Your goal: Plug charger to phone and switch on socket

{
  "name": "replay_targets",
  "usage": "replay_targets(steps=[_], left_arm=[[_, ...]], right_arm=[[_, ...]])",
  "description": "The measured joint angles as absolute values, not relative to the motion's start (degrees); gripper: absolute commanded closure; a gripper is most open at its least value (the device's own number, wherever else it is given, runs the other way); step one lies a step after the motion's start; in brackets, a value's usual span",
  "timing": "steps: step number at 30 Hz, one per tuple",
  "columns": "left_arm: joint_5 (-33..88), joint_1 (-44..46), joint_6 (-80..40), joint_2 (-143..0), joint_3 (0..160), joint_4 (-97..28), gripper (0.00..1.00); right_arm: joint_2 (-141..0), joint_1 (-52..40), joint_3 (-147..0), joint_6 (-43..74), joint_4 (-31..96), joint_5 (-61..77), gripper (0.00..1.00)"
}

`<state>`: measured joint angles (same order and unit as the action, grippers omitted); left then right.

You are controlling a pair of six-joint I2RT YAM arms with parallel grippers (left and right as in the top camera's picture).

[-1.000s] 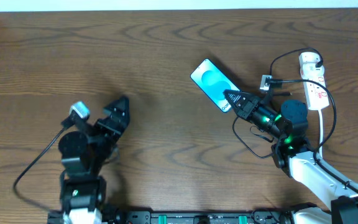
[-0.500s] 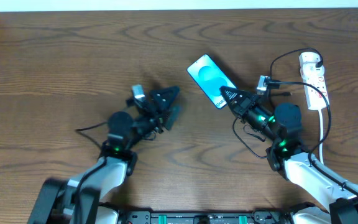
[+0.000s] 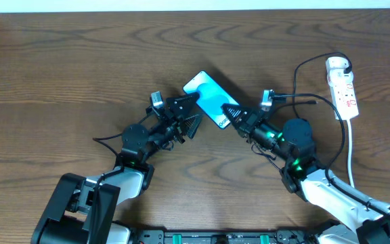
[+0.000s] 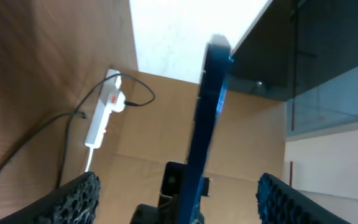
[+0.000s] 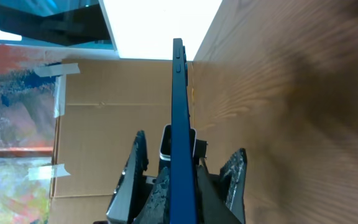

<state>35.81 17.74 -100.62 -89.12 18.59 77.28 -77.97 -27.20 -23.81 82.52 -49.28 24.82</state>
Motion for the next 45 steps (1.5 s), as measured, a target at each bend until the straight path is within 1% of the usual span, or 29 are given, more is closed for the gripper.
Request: replay_targets(steps=[2, 5, 7, 12, 19, 23, 29, 32, 41, 42, 45], left_arm=[[35.86, 18.17, -100.75, -89.12, 18.59, 77.49, 0.27], [35.77, 18.98, -100.97, -89.12, 18.59, 77.65, 0.38], [35.66, 19.33, -101.21, -89.12, 18.59, 77.97, 0.43], [35.66, 19.35, -101.78, -89.12, 18.59, 78.63, 0.48], [35.57, 19.38, -100.64, -89.12, 18.59, 78.19, 0.60], [35.46, 19.42, -100.44, -89.17, 18.57, 77.97, 0.64], [34.74, 19.62, -100.47, -89.17, 18.57, 77.91, 0.65], [34.35, 19.64, -100.44, -89.17, 18.57, 77.93, 0.68], [32.91, 19.64, -100.44, -89.17, 18.57, 77.84, 0.70], [32.84, 19.64, -100.44, -89.17, 18.57, 77.82, 0.71], [32.67, 19.64, -100.42, -89.17, 18.57, 77.76, 0.78]], right_arm=[[-77.97, -27.42, -23.81, 82.59, -49.08, 24.56, 0.99], [-77.97, -28.14, -23.81, 82.83, -49.04, 24.10, 0.99], [-77.97, -28.58, -23.81, 82.98, -48.49, 24.10, 0.99], [-77.97, -29.08, -23.81, 83.37, -44.71, 23.90, 0.99], [-77.93, -29.28, -23.81, 85.23, -44.47, 23.86, 0.99], [-77.80, -29.50, -23.83, 85.65, -44.38, 23.44, 0.99], [-77.71, -29.52, -23.83, 87.13, -44.38, 23.51, 0.99], [-77.71, -29.65, -23.83, 87.55, -44.40, 23.49, 0.99], [-77.69, -31.09, -23.92, 89.62, -44.42, 23.07, 0.99], [-77.69, -31.11, -23.92, 89.62, -44.42, 23.11, 0.99], [-77.67, -31.27, -23.94, 89.71, -44.56, 23.11, 0.99]])
